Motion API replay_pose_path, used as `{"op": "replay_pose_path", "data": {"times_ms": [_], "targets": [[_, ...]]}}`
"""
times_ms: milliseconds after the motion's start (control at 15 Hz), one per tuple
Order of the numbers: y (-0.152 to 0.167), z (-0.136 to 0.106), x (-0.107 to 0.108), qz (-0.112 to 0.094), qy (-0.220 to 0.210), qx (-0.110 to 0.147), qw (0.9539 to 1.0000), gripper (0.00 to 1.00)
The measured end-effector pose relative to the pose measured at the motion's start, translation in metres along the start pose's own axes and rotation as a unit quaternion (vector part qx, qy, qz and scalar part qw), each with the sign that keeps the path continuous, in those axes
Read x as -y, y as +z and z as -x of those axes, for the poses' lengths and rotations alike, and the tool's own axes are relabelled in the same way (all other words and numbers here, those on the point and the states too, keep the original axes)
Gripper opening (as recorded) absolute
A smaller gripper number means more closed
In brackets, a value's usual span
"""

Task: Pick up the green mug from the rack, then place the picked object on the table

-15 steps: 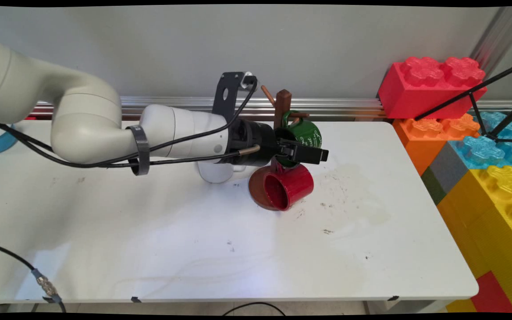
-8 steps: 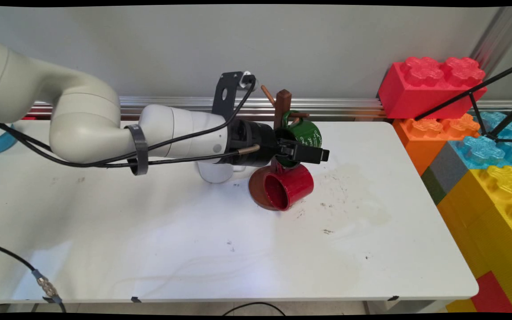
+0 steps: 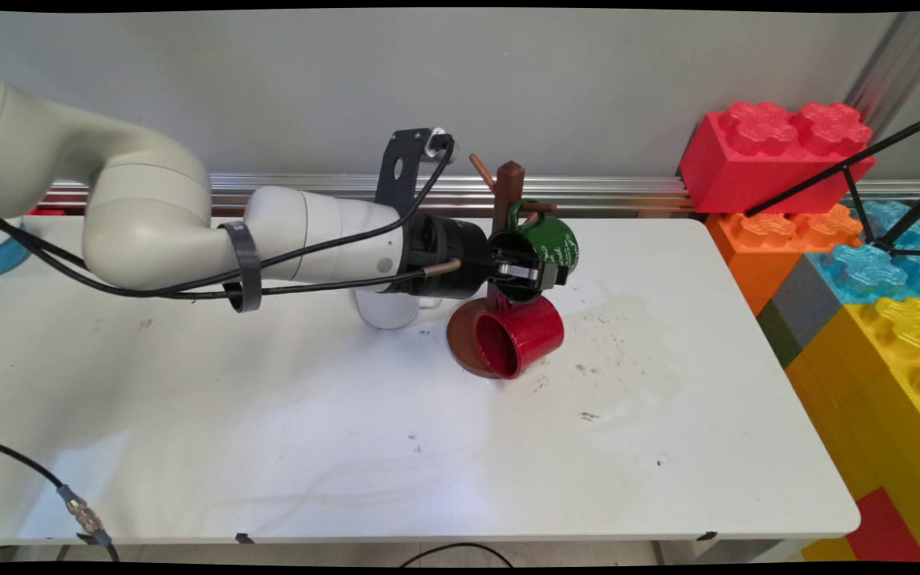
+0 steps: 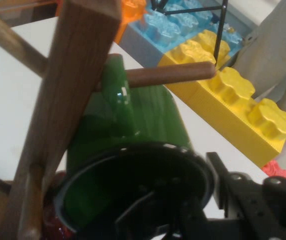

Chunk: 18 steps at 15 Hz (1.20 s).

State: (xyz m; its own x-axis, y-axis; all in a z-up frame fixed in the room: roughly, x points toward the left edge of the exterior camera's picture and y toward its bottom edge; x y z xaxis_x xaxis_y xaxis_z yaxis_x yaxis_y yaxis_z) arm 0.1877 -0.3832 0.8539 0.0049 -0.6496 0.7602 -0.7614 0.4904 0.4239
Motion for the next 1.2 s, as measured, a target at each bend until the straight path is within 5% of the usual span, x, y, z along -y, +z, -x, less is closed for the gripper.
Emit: {"op": "replay_pose_path", "data": {"times_ms": [467,1200], "targets": [[-0.0038,0.0027,0.0028,-0.003,-0.009,0.006,0.9999,0.00],[-0.0065,-0.0027,-0.0063,0.019,-0.016,0.004,0.9997,0.00]]}}
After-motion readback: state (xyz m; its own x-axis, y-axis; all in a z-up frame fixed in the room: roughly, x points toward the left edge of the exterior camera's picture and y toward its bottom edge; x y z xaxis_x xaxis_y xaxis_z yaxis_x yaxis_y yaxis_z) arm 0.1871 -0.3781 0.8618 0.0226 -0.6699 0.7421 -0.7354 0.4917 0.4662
